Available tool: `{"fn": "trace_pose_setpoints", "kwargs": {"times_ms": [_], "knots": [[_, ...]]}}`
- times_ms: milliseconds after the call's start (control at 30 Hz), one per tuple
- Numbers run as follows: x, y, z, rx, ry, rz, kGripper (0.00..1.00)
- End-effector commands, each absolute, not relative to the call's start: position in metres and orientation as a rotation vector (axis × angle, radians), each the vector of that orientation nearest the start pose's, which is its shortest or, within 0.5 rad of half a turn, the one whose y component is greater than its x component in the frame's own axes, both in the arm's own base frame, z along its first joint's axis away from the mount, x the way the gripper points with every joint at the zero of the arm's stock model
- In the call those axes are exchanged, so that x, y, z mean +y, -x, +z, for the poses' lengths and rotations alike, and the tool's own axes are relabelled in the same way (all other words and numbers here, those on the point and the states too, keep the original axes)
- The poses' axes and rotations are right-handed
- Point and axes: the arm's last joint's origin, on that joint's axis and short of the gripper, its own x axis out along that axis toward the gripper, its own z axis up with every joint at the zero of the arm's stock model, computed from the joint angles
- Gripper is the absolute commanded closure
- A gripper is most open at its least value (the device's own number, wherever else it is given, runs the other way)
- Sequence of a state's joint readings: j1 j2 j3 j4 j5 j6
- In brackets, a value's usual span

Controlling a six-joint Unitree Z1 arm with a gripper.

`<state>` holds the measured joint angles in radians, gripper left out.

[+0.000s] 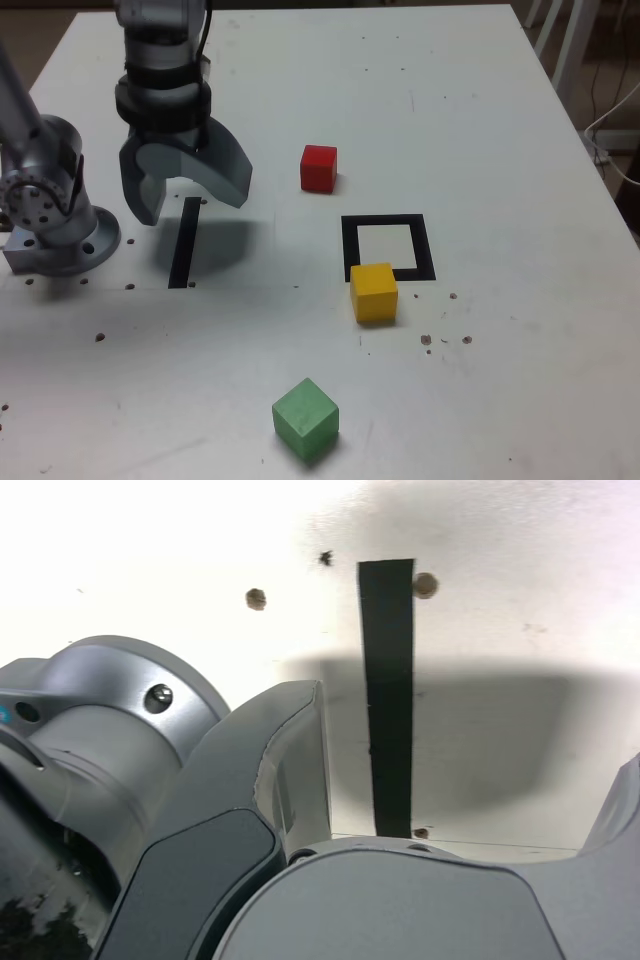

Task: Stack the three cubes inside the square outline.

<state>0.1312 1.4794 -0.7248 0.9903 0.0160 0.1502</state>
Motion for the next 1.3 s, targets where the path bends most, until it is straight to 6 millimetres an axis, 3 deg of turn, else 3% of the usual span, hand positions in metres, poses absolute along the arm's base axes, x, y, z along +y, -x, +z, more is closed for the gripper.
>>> {"fn": "trace_pose_setpoints", "kwargs": {"times_ms": [0, 667, 1000, 1267], "knots": [[0.02, -0.142, 0.227, 1.749, -0.008, -0.019, 0.0], [0.023, -0.144, 0.226, 1.742, -0.006, -0.009, 0.0], [0.03, -0.177, 0.234, 1.711, -0.077, -0.042, 0.01], [0.049, -0.201, 0.247, 1.685, -0.088, -0.042, 0.01]]}}
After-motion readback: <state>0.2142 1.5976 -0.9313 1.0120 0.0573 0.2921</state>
